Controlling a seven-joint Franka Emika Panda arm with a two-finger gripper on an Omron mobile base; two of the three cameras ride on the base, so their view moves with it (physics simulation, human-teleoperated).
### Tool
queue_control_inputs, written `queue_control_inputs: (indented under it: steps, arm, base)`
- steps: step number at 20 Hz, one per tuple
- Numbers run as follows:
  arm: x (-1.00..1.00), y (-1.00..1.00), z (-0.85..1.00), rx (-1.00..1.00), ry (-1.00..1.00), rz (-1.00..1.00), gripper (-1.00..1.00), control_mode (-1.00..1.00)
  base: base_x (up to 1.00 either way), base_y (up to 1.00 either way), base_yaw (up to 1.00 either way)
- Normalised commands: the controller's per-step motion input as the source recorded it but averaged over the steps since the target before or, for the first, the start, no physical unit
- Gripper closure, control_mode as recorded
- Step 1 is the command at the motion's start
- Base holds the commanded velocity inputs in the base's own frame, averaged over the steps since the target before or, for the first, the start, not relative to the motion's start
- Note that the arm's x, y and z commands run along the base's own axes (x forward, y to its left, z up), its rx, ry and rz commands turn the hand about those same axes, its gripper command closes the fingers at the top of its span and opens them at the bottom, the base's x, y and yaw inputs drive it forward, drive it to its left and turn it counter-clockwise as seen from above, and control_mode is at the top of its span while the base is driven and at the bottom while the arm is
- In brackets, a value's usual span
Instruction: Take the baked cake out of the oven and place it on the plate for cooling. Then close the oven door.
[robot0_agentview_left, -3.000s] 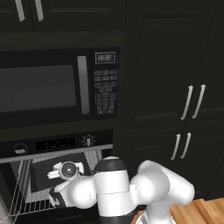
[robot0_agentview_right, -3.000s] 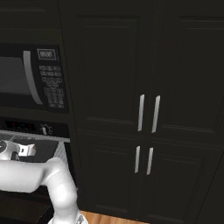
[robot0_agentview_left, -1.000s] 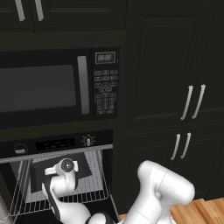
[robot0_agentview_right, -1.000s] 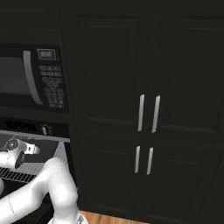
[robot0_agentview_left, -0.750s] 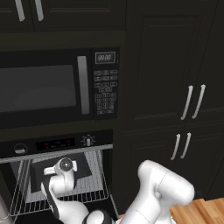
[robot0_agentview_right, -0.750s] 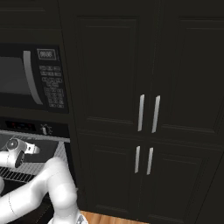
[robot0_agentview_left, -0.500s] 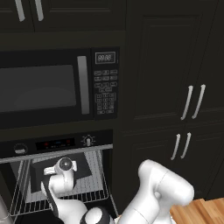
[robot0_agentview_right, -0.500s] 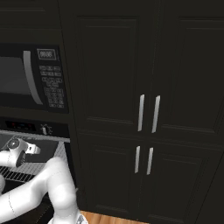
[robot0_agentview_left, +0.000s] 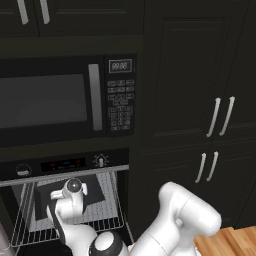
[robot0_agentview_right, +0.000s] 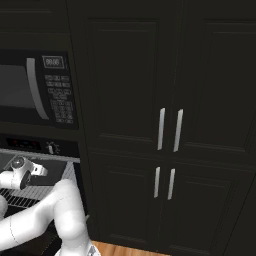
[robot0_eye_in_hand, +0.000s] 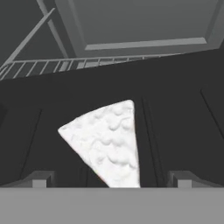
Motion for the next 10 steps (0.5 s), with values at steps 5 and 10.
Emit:
queue_control_inputs:
  steps: [5,10]
  arm:
    - [0.12,0.0,-0.23,-0.01,0.0,0.0,-1.0,-1.0]
    - [0.11,0.0,-0.25,-0.02,0.0,0.0,-1.0,-1.0]
  base:
    - [0.0,0.0,0.0]
    - [0.0,0.0,0.0]
